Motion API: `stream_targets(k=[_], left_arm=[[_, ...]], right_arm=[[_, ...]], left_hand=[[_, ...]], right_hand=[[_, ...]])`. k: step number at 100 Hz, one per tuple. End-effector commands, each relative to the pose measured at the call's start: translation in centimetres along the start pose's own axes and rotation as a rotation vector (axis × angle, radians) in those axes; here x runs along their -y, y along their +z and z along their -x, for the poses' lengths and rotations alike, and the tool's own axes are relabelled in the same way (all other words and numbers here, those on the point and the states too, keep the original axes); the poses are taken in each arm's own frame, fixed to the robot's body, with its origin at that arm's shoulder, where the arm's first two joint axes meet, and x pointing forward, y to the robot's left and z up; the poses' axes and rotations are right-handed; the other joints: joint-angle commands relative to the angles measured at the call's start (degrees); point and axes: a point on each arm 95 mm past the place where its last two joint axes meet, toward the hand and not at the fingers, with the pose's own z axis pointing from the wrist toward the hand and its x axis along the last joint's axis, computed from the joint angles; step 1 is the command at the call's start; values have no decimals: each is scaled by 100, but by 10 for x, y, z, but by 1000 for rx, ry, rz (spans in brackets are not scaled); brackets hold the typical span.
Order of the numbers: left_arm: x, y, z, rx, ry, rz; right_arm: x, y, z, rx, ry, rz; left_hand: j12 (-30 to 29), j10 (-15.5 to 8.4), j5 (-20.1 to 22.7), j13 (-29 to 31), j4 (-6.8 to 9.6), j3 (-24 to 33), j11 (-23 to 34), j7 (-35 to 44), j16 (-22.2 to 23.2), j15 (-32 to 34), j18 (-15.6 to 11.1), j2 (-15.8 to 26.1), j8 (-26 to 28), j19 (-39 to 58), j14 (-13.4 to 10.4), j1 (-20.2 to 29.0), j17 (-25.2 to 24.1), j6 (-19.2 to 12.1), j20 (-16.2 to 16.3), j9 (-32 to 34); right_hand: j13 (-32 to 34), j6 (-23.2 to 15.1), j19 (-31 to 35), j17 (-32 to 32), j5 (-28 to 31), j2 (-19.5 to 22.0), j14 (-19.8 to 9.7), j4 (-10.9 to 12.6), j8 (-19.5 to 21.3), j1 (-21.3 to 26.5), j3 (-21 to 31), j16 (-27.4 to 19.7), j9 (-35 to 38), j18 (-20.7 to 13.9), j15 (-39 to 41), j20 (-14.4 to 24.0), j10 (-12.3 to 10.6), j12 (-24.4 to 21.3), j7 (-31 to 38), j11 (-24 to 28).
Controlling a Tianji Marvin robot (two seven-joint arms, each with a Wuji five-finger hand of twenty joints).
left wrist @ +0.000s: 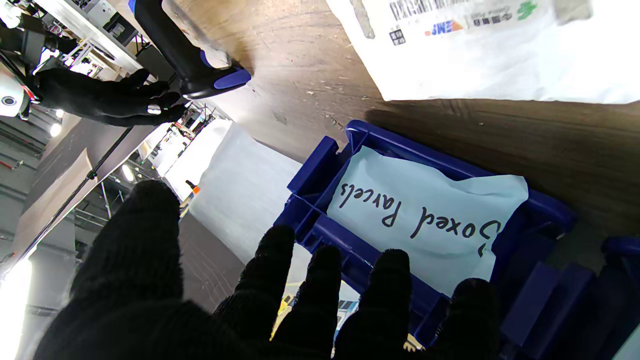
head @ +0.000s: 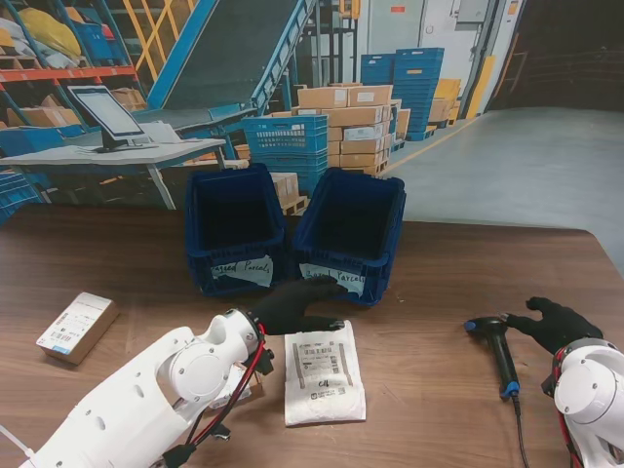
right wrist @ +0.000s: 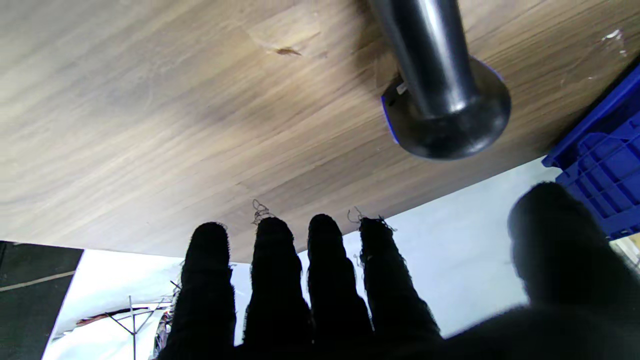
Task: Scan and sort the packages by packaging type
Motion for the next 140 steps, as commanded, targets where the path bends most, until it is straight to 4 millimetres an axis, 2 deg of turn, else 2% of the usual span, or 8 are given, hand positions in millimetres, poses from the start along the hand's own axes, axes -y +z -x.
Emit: stream_targets(k=[1, 60, 99, 124, 140], left_arm=[[-3, 2, -4, -11, -5, 16], [-5, 4, -3, -24, -10, 19], [-6, 0, -1, -24, -13, 25], [-7, -4, 2, -21, -22, 15], [-7, -6, 3, -20, -24, 16]], right_arm=[[8, 1, 6, 24, 16, -32], [38, 5, 13, 31, 82, -165], [47, 17, 1, 61, 20, -235], [43, 29, -12, 80, -52, -240], [38, 37, -21, 84, -82, -241]], left_hand=[[-43, -14, 48, -99, 136, -213, 33, 15, -71, -23, 5, 191, -47, -197, 50, 91, -16, 29, 72, 52], [-57, -35, -47, -126, 137, -219, 9, -30, -83, -37, 7, 182, -63, -217, 49, 77, -32, 63, 79, 18], [-58, -39, -84, -145, 138, -225, 2, -49, -89, -42, 0, 177, -68, -227, 35, 61, -44, 64, 89, -12], [-55, -48, -57, -137, 139, -223, 5, -40, -88, -39, 6, 164, -64, -228, 48, 66, -37, 66, 95, 9], [-54, -33, -50, -128, 139, -222, 7, -38, -86, -35, 5, 164, -63, -225, 48, 69, -29, 75, 99, 13]], right_hand=[[15, 87, -53, -29, -111, 45, -41, 13, 17, -200, 27, 149, -43, 33, 16, 60, 11, 51, -80, 13], [-11, 107, -49, -34, -48, 63, -43, 12, 40, -197, -59, 154, -47, 10, 19, 66, 47, 47, -153, 35], [40, 132, -20, 3, -24, 58, -27, 18, 68, -164, -55, 168, -25, -5, 59, 73, 73, 64, -158, 81], [463, 26, 214, 202, 130, -76, 68, 46, 291, 78, -43, 463, 106, -30, 458, 103, 39, 515, 96, 778], [714, -26, 512, 346, 297, -245, 38, 67, 437, 276, -12, 856, 183, -78, 915, 150, 28, 925, 272, 1360]])
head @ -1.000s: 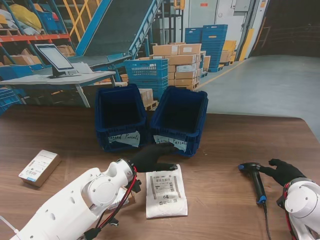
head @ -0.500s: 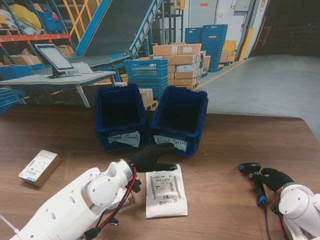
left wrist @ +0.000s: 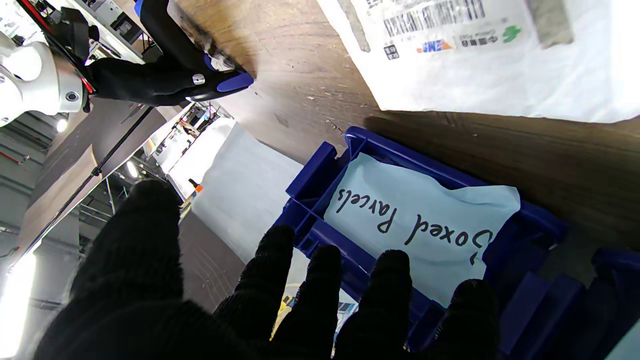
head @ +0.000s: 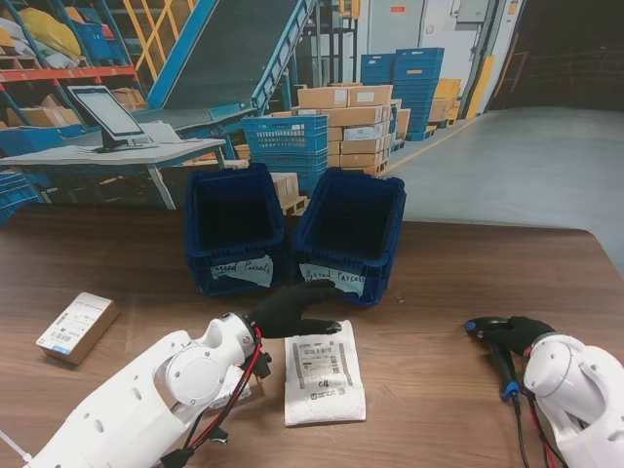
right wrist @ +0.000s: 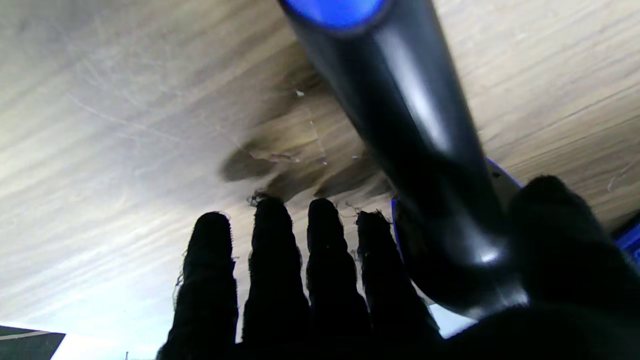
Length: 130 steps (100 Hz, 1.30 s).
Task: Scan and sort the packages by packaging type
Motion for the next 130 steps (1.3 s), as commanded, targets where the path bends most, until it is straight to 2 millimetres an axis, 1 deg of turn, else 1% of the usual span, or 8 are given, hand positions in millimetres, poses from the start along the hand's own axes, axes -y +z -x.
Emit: stream_targets(k=[1, 19, 48, 55, 61, 77, 101, 130], left_arm=[[-3, -1, -3, -9, -4, 17], [-2, -4, -2, -5, -10, 13], [-1, -6, -2, -3, -13, 15], [-1, -6, -2, -3, -12, 16], [-1, -7, -2, -1, -13, 16], [0, -8, -2, 3, -11, 19], [0, -8, -2, 3, -11, 24], [1, -9, -2, 6, -7, 24]], right_arm=[[3, 2, -3, 5, -4, -31], [-2, 8, -10, 9, -59, -55], [-5, 13, -13, 42, -108, -59], [-7, 14, -13, 55, -112, -52], [-10, 15, -14, 65, -116, -52], [-16, 16, -14, 84, -125, -42], [-19, 16, -14, 92, -124, -54], [-18, 18, -14, 93, -94, -54]], left_hand=[[-54, -34, -48, -111, 139, -220, 6, -38, -48, -35, 4, 165, -63, -160, 49, 69, -29, 73, 97, 11], [-52, -49, -27, -105, 138, -219, 13, -31, -47, -33, -1, 164, -60, -164, 42, 72, -31, 61, 98, 27], [-51, -43, -13, -102, 137, -216, 18, -26, -47, -33, -1, 166, -58, -164, 47, 79, -19, 64, 101, 44], [-50, -48, -11, -102, 137, -214, 20, -26, -47, -34, 2, 172, -58, -164, 47, 80, -18, 65, 102, 46], [-49, -43, -6, -95, 137, -215, 23, -24, -46, -31, 1, 165, -57, -165, 45, 83, -20, 59, 101, 50], [-48, -47, 6, -90, 136, -212, 28, -19, -46, -29, 1, 173, -55, -164, 58, 90, -14, 58, 103, 63], [-48, -44, 18, -89, 135, -216, 30, -12, -46, -30, -4, 178, -52, -161, 45, 93, -7, 54, 106, 72], [-47, -38, 72, -83, 134, -220, 35, 13, -45, -29, -2, 187, -42, -160, 44, 99, -4, 37, 108, 100]], right_hand=[[260, -111, 156, 55, 112, -121, -24, 68, 63, 161, 6, 309, 48, -19, 365, 111, 24, 189, 105, 287], [456, -216, 705, 381, 323, -335, -106, 102, 274, 502, 49, 885, 234, -128, 1110, 325, -22, 654, 362, 905], [1177, -565, 2132, 1219, 743, -773, -354, 181, 1145, 1767, 102, 2041, 792, -264, 2907, 1008, -310, 1593, 1331, 2089], [1375, -743, 2442, 1365, 753, -1051, -462, -16, 1559, 1799, 855, 2320, 936, -278, 3332, 1099, -435, 1851, 1816, 2414], [1539, -919, 2705, 1515, 617, -1305, -546, -293, 1613, 1928, 1286, 2508, 1076, -293, 3654, 1182, -518, 2203, 2503, 2598], [2021, -1355, 3336, 1934, 418, -1529, -767, -490, 1885, 2391, 1461, 2914, 1469, -317, 4485, 1405, -709, 2721, 3985, 3118], [2545, -1714, 4093, 2498, 628, -1530, -1056, -485, 2587, 2420, 1502, 3395, 1688, -444, 5478, 1698, -878, 3021, 5001, 3709], [3301, -1944, 4837, 3428, 948, -1834, -1586, -332, 2900, 2348, 1890, 3625, 2045, -642, 6262, 1857, -1082, 3247, 5464, 4237]])
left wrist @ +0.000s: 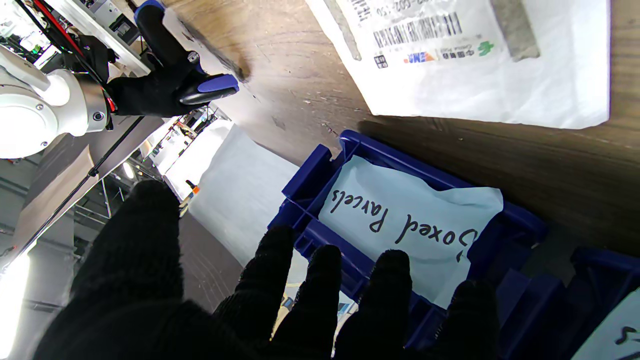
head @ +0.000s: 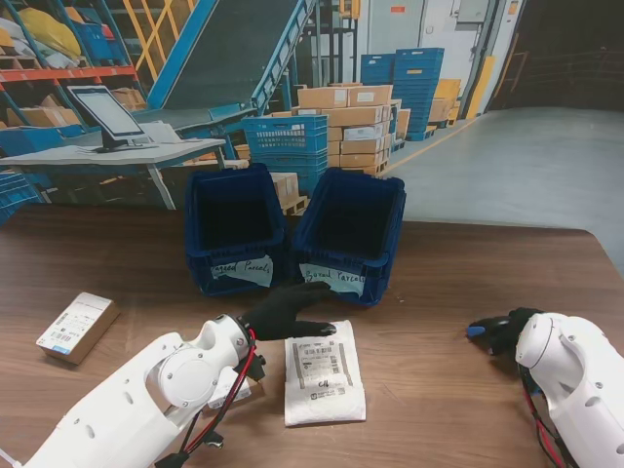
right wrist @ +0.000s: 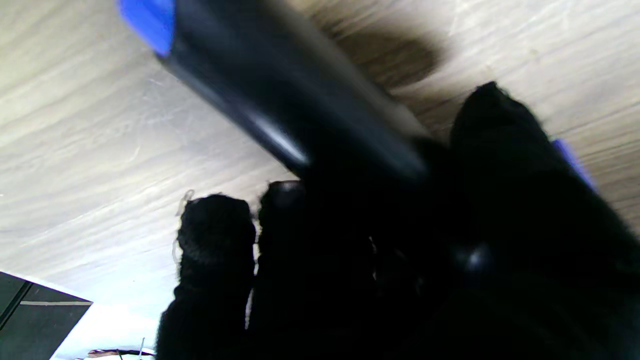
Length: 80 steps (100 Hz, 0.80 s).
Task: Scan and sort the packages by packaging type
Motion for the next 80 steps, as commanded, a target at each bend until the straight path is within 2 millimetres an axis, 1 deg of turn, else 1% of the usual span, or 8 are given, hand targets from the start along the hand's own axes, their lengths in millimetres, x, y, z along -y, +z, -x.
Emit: stream_targets(k=[1, 20, 36, 52, 64, 69, 74, 80], left_arm=[[-1, 0, -3, -5, 0, 14], [-1, -2, -3, 1, 3, 13], [-1, -3, -4, 4, 2, 18], [0, -3, -4, 3, 2, 19], [-1, -3, -4, 2, 2, 19], [-1, -4, -4, 1, 2, 21], [-1, -4, -4, 1, 3, 22], [-1, -4, -4, 0, 2, 22]], right_arm=[[2, 0, -1, 0, 13, -9], [4, 3, -3, -11, 37, 2], [8, 7, -4, -11, 1, 15], [10, 6, -3, -12, -14, 14], [11, 3, -2, -16, -30, 17], [11, 3, -2, -18, -31, 16], [11, 3, -2, -17, -34, 17], [11, 2, -2, -17, -35, 14]], left_hand=[[-46, -36, 73, -84, 134, -219, 35, 13, -44, -29, -3, 188, -42, -159, 43, 101, -4, 40, 106, 101], [-46, -29, 89, -70, 135, -219, 37, 21, -43, -25, 3, 191, -39, -153, 52, 110, 6, 32, 108, 120], [-45, -31, 101, -65, 134, -223, 40, 27, -44, -24, 2, 193, -36, -156, 47, 114, 2, 25, 106, 136], [-45, -25, 105, -62, 134, -226, 39, 28, -43, -23, -1, 195, -36, -156, 51, 116, 6, 30, 105, 137], [-45, -36, 106, -58, 133, -231, 38, 29, -42, -22, 0, 194, -36, -155, 50, 110, 9, 16, 105, 136], [-46, -32, 105, -60, 134, -229, 37, 29, -43, -23, 3, 195, -36, -156, 50, 114, 8, 22, 104, 132], [-46, -39, 103, -56, 134, -232, 38, 28, -42, -21, 1, 195, -36, -155, 52, 111, 10, 22, 104, 136], [-46, -31, 93, -57, 135, -232, 37, 25, -43, -22, 0, 193, -37, -156, 43, 111, 7, 13, 103, 134]], right_hand=[[530, -1009, 323, 224, 416, 368, -638, 115, 94, 671, 1025, 38, 130, -79, 414, 96, -195, 80, 476, 245], [800, -1132, 650, 634, 611, 236, -818, 196, 257, 609, 1294, 44, 230, -182, 693, 143, -148, 131, 562, 341], [132, -1142, -384, -287, 394, 403, -337, 14, 220, 637, 973, -186, -83, 173, -88, -48, -165, 39, 410, 38], [-483, -912, -1132, -1020, 53, 604, 196, 85, -609, 480, 689, -450, -470, 336, -1171, -191, 176, -345, -91, -674], [-984, -591, -1899, -1587, -167, 637, 421, 143, -1446, 144, 568, -700, -850, 476, -1899, -528, 372, -641, -640, -1145], [-1204, -500, -2212, -1819, -167, 674, 468, 178, -1577, 27, 528, -880, -1032, 552, -2270, -683, 406, -813, -823, -1275], [-1434, -341, -2457, -2017, -163, 794, 555, 229, -1632, -153, 493, -1058, -1249, 584, -2585, -799, 479, -986, -1191, -1403], [-1685, -61, -2646, -2171, -19, 1013, 712, 351, -2008, -314, 427, -1472, -1472, 607, -3229, -875, 614, -1348, -2021, -1866]])
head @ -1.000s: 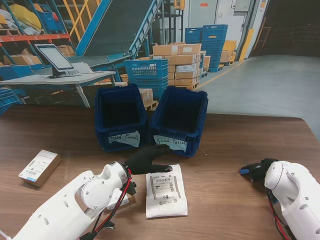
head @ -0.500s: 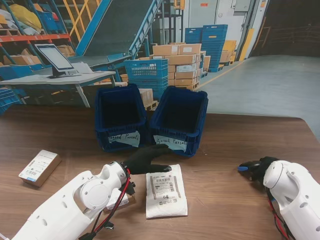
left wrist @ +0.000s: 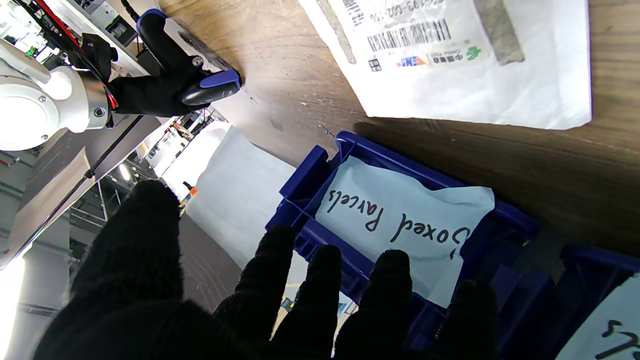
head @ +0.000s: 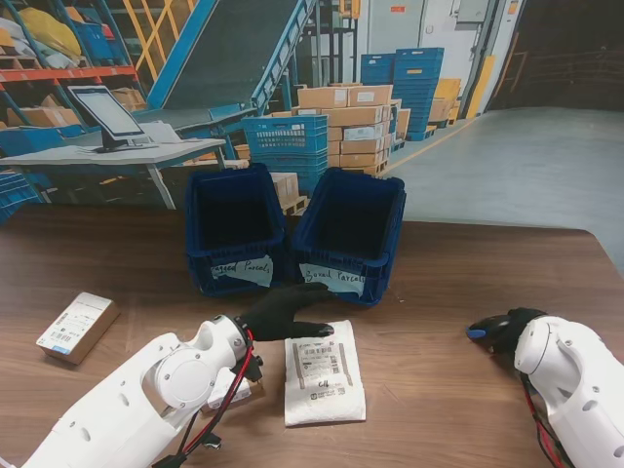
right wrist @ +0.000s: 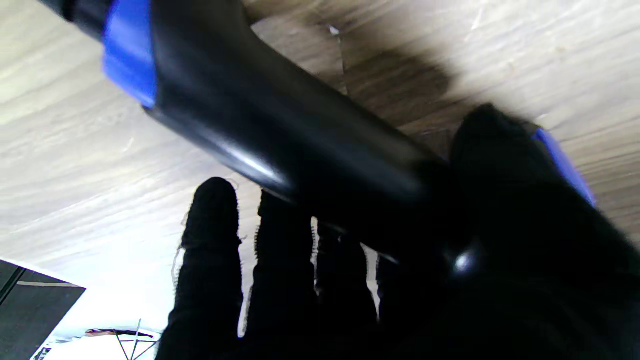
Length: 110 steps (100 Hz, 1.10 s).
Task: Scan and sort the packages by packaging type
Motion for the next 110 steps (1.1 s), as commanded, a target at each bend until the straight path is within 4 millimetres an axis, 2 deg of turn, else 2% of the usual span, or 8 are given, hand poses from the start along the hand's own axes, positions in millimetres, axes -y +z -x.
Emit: stream_targets(k=[1, 19, 26, 39, 54, 76, 91, 110], left_arm=[[-2, 0, -4, -10, -2, 17], [-1, 0, -3, -11, -3, 21], [-1, -1, -3, -12, -5, 23], [0, -3, -2, -11, -6, 25], [0, -6, 0, -5, -10, 29], [0, -9, 0, 4, -12, 27], [0, -11, 1, 9, -16, 21], [-1, -15, 2, 16, -21, 16]], right_arm=[[5, -3, -4, -8, -3, -27], [7, -5, -10, 7, -3, -51], [9, -5, -15, 18, -9, -67], [15, -2, -21, 37, -35, -87], [19, 1, -27, 47, -33, -94], [17, 3, -34, 37, -3, -106], [13, 2, -36, 22, 20, -118], [9, 2, -38, 12, 59, -84]], left_hand=[[-46, -28, 97, -58, 135, -232, 37, 26, -42, -22, -2, 191, -37, -154, 50, 112, 10, 15, 103, 134], [-47, -38, 96, -60, 136, -233, 35, 26, -43, -23, 1, 194, -37, -155, 49, 112, 7, 22, 103, 129], [-47, -26, 102, -64, 136, -234, 36, 29, -43, -25, -1, 188, -36, -154, 47, 114, 7, 25, 103, 132], [-48, -25, 107, -58, 137, -234, 34, 30, -42, -22, 1, 185, -35, -152, 54, 115, 11, 26, 103, 135], [-48, -30, 114, -55, 138, -233, 33, 35, -41, -21, 4, 182, -33, -147, 50, 118, 17, 18, 105, 137], [-47, -26, 134, -49, 137, -234, 35, 42, -40, -19, 2, 186, -31, -140, 46, 118, 24, 30, 107, 150], [-49, -23, 143, -45, 136, -235, 30, 44, -40, -17, -2, 186, -29, -137, 48, 118, 27, 15, 107, 149], [-49, -22, 145, -39, 136, -238, 30, 45, -39, -15, 4, 192, -28, -134, 50, 115, 27, 24, 107, 156]], right_hand=[[-232, 131, -205, -161, 154, 586, 198, 314, -338, -140, 267, -418, -260, 89, -583, -91, 248, -371, -755, -437], [65, 242, -195, 202, 644, 648, 335, 365, -525, 44, 77, -923, 65, 226, -1076, -150, 330, -913, -1614, -827], [505, -8, -35, 550, 645, 378, 338, 241, -1130, 572, 69, -1053, 495, 188, -1080, -368, 268, -1070, -586, -825], [947, -209, 68, 958, 732, 421, 300, 154, -1194, 1053, 125, -1034, 897, 170, -961, -500, 248, -873, 7, -746], [1481, -457, 496, 1574, 990, 537, 254, 44, -799, 1514, 408, -921, 1377, 1, -639, -466, 231, -608, 339, -744], [2059, -559, 1503, 2478, 1250, 150, 44, 67, 471, 1651, 1918, -362, 1409, -89, 424, -230, 315, -47, 359, -206], [1923, -401, 1981, 2498, 1231, 61, -86, 184, 923, 1576, 2451, 250, 1309, -183, 1405, 217, 401, 361, 493, 90], [1901, -288, 2143, 2498, 1252, -54, -195, 214, 1260, 1566, 2916, 426, 1274, -211, 1782, 481, 448, 578, 664, 292]])
